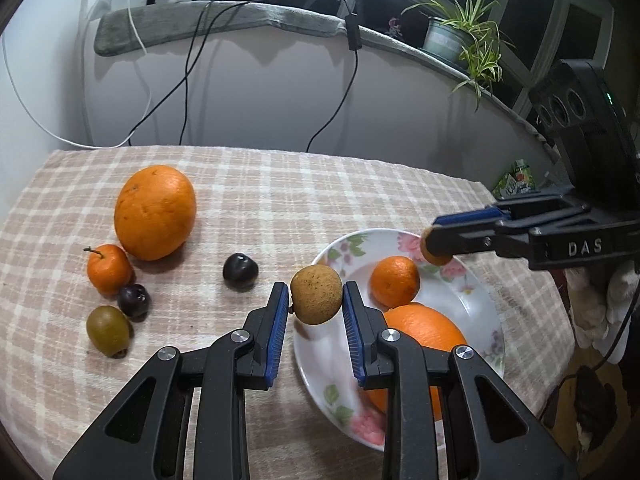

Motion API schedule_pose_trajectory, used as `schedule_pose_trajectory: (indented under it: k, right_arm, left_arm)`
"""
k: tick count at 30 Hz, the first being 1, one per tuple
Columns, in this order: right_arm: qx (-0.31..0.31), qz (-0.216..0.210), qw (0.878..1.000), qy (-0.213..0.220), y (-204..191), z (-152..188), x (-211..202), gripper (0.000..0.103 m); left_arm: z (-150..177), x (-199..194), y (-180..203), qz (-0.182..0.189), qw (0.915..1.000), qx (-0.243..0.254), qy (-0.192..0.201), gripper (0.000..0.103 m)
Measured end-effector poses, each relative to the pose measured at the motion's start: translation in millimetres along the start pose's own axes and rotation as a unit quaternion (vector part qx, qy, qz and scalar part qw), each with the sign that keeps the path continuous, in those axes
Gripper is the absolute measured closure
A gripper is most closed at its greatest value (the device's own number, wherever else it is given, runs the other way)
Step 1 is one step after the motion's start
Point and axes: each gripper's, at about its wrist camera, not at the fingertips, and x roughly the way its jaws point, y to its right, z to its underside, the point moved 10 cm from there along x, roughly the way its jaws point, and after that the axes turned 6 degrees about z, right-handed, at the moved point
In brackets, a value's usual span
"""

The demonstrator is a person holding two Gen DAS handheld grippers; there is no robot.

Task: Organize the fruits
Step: 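Lower both brown fruits into the plate and open both grippers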

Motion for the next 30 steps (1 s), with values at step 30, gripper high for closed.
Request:
schedule_pose_trajectory:
  k: [30]
  right_arm:
    - [0.021,-0.005,1.0,0.002,7.7,24.7,-8.0,0.075]
  left_arm:
    - [-5.4,1.3,9.8,0.004,1.0,0.005,-0.002,0.077]
